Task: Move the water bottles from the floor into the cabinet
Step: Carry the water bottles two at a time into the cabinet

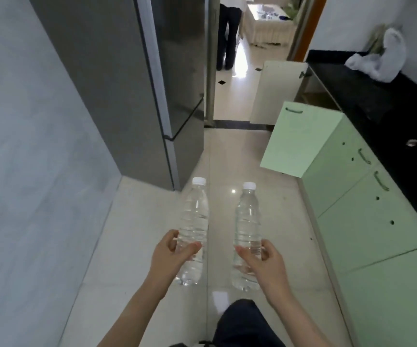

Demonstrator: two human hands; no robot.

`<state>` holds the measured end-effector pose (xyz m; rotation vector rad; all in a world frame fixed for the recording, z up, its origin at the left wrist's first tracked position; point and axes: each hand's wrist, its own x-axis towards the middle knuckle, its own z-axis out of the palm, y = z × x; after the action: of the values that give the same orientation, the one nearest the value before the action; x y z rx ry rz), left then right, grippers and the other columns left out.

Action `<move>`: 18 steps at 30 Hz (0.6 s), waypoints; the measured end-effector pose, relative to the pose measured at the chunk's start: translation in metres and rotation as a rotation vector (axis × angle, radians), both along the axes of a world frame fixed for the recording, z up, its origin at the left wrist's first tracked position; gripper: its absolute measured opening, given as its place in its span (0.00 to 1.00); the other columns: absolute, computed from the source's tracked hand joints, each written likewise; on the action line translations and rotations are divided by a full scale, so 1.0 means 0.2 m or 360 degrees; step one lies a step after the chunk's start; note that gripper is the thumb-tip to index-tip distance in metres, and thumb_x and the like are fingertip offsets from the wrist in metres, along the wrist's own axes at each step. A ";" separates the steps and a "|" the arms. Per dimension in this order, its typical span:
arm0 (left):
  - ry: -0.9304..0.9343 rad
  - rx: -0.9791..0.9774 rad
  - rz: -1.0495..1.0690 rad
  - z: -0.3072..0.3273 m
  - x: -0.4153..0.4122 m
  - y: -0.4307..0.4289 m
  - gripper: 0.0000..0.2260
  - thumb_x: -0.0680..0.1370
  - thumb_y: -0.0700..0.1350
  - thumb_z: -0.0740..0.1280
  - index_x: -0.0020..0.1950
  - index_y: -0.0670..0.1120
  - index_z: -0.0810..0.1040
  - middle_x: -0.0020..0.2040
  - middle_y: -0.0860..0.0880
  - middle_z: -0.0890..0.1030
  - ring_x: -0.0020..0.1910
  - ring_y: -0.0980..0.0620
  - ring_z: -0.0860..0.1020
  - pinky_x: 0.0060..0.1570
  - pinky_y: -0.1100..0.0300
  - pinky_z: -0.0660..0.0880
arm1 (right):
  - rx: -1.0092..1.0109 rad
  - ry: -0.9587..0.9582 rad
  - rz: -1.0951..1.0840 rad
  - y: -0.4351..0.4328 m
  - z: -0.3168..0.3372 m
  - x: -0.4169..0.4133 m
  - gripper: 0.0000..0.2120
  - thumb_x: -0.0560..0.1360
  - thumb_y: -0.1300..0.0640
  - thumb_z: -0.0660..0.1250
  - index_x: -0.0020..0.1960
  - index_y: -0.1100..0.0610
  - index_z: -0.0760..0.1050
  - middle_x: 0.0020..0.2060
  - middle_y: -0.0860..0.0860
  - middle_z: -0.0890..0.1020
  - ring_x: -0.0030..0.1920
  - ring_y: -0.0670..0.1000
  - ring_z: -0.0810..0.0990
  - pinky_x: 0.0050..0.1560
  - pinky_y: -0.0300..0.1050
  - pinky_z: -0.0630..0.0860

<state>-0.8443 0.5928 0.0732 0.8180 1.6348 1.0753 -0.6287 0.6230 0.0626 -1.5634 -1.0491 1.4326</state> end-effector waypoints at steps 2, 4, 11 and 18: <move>-0.0016 -0.0066 0.0021 -0.04 -0.04 0.11 0.09 0.72 0.42 0.76 0.49 0.44 0.80 0.40 0.47 0.86 0.38 0.52 0.84 0.37 0.66 0.76 | -0.0066 0.0003 0.0035 0.13 -0.04 -0.06 0.10 0.70 0.58 0.78 0.48 0.58 0.79 0.44 0.56 0.85 0.44 0.59 0.85 0.34 0.40 0.80; -0.0030 -0.0133 0.0058 -0.09 -0.08 0.25 0.10 0.72 0.42 0.76 0.49 0.44 0.80 0.41 0.47 0.86 0.39 0.51 0.85 0.41 0.59 0.78 | -0.0127 -0.0012 0.0063 0.29 -0.09 -0.10 0.11 0.70 0.58 0.78 0.49 0.58 0.79 0.44 0.56 0.85 0.44 0.60 0.85 0.34 0.40 0.80; -0.0003 -0.0281 0.0142 -0.12 -0.20 0.97 0.12 0.71 0.45 0.77 0.51 0.44 0.79 0.42 0.46 0.86 0.43 0.45 0.85 0.44 0.50 0.81 | -0.0204 -0.0034 0.0108 1.07 -0.15 -0.21 0.12 0.70 0.55 0.77 0.50 0.57 0.78 0.45 0.55 0.85 0.43 0.61 0.86 0.37 0.44 0.81; 0.0070 -0.0236 0.0083 -0.02 -0.29 1.71 0.16 0.68 0.50 0.78 0.50 0.47 0.79 0.42 0.48 0.86 0.40 0.49 0.85 0.45 0.49 0.81 | -0.0142 -0.0011 0.0014 1.77 -0.07 -0.23 0.12 0.70 0.55 0.77 0.50 0.56 0.79 0.43 0.54 0.85 0.44 0.60 0.85 0.33 0.40 0.78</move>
<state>-0.9017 0.9348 0.0684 0.7091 1.7588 0.9650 -0.6754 0.9772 0.0496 -1.6292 -1.0094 1.4993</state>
